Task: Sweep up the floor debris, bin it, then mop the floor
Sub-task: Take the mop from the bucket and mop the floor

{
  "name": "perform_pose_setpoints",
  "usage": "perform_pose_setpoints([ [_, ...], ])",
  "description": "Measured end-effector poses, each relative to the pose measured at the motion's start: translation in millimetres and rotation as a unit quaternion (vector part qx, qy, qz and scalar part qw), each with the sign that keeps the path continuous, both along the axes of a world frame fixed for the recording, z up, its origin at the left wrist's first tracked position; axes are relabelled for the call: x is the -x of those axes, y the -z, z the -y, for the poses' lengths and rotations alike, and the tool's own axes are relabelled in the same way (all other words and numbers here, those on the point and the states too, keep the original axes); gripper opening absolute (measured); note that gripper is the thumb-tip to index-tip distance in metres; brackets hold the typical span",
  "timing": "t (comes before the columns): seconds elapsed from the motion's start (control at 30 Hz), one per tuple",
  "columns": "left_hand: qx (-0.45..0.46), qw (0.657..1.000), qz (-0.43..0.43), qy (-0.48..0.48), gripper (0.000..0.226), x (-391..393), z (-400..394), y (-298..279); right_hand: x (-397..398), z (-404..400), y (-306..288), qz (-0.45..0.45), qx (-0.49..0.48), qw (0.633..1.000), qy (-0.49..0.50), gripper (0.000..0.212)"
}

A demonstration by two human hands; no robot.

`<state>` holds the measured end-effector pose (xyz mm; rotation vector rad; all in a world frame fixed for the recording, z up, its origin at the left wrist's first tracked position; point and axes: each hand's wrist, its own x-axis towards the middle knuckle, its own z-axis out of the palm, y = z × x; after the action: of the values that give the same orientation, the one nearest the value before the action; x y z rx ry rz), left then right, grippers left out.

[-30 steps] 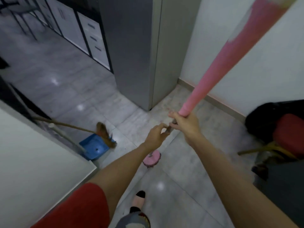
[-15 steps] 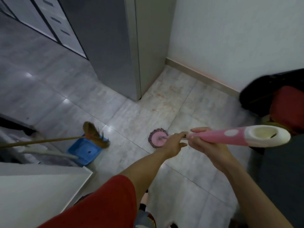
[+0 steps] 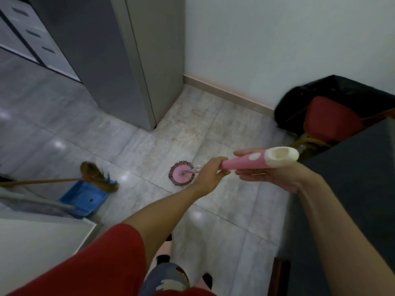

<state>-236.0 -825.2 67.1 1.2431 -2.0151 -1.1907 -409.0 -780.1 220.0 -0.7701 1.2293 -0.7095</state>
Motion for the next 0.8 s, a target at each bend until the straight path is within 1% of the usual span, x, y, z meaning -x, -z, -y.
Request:
perform_pose_setpoints([
  [0.07, 0.013, 1.000, 0.011, 0.007, 0.036, 8.3, -22.8, -1.0, 6.5, -19.3, 0.8, 0.042, -0.056, 0.997, 0.042, 0.042],
  [0.1, 0.021, 1.000, 0.016, 0.011, 0.037, 11.7, -35.6, -0.3, 8.7, -29.0, 0.8, 0.044, -0.077, 0.995, 0.052, 0.041],
  [0.17, 0.036, 0.999, 0.026, 0.020, 0.038, 18.3, -64.0, 2.4, 13.7, -49.7, 1.2, 0.016, -0.133, 0.989, 0.064, 0.037],
  [0.2, 0.041, 0.998, 0.033, 0.025, 0.038, 21.3, -78.6, 4.5, 17.1, -60.8, 1.7, 0.000, -0.164, 0.985, 0.054, 0.036],
  [0.23, 0.042, 0.998, 0.044, 0.031, 0.038, 23.7, -92.5, 6.7, 19.7, -71.0, 2.2, -0.018, -0.189, 0.982, 0.023, 0.036],
  [0.27, 0.039, 0.997, 0.059, 0.037, 0.039, 25.6, -104.5, 9.5, 22.1, -80.4, 3.2, -0.048, -0.201, 0.978, -0.030, 0.035],
  [0.33, 0.021, 0.995, 0.088, 0.050, 0.042, 28.0, -122.6, 14.6, 23.0, -96.9, 6.6, -0.138, -0.202, 0.962, -0.124, 0.030],
  [0.4, -0.009, 0.992, 0.108, 0.059, 0.047, 30.4, -132.1, 17.9, 17.6, -107.5, 12.3, -0.222, -0.187, 0.945, -0.152, 0.025],
  [0.43, -0.026, 0.991, 0.118, 0.061, 0.050, 31.8, -134.3, 19.1, 14.1, -110.0, 15.1, -0.244, -0.179, 0.942, -0.147, 0.022],
  [0.53, -0.060, 0.984, 0.151, 0.066, 0.057, 32.6, -131.9, 22.9, 6.3, -108.4, 21.4, -0.256, -0.163, 0.944, -0.129, 0.016],
  [0.63, -0.065, 0.982, 0.166, 0.067, 0.059, 29.5, -117.7, 28.0, 3.5, -94.4, 26.3, -0.247, -0.152, 0.950, -0.115, 0.012],
  [0.73, -0.086, 0.985, 0.144, 0.039, 0.057, 26.8, -98.6, 30.6, 1.5, -73.8, 35.5, -0.238, -0.150, 0.954, -0.103, 0.013],
  [0.8, -0.101, 0.988, 0.118, 0.013, 0.050, 23.8, -83.4, 32.5, -1.1, -59.0, 45.4, -0.236, -0.148, 0.955, -0.100, 0.016],
])
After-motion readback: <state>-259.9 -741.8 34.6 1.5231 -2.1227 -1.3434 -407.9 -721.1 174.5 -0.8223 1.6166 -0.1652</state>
